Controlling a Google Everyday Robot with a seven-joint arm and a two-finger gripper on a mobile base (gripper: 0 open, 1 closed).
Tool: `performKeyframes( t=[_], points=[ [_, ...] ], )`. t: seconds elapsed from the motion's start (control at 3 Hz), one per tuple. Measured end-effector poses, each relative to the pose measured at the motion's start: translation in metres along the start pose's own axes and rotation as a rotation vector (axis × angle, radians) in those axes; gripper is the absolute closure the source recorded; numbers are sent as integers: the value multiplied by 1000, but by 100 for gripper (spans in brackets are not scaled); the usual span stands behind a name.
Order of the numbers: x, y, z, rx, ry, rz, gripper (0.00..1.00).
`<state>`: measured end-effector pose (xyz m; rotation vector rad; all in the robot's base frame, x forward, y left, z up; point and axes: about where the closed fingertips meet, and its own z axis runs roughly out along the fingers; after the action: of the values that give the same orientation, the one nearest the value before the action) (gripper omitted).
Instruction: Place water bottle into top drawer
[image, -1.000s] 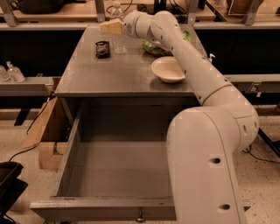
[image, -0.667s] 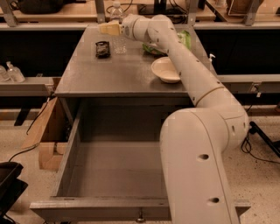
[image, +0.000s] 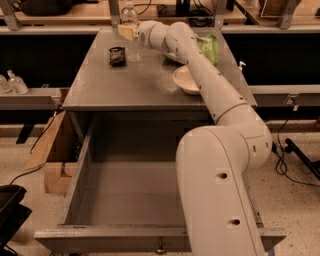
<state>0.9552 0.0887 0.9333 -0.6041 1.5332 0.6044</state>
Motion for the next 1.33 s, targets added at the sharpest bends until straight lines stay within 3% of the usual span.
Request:
performKeyframes(
  t=[0.33, 0.67, 1.0, 1.33],
  points=[
    [1, 3, 2, -4, 2, 1, 84],
    [2, 5, 4, -7, 3, 2, 100],
    [-15, 14, -3, -37, -18, -18, 100],
    [-62, 39, -52, -104, -72, -49, 100]
  ],
)
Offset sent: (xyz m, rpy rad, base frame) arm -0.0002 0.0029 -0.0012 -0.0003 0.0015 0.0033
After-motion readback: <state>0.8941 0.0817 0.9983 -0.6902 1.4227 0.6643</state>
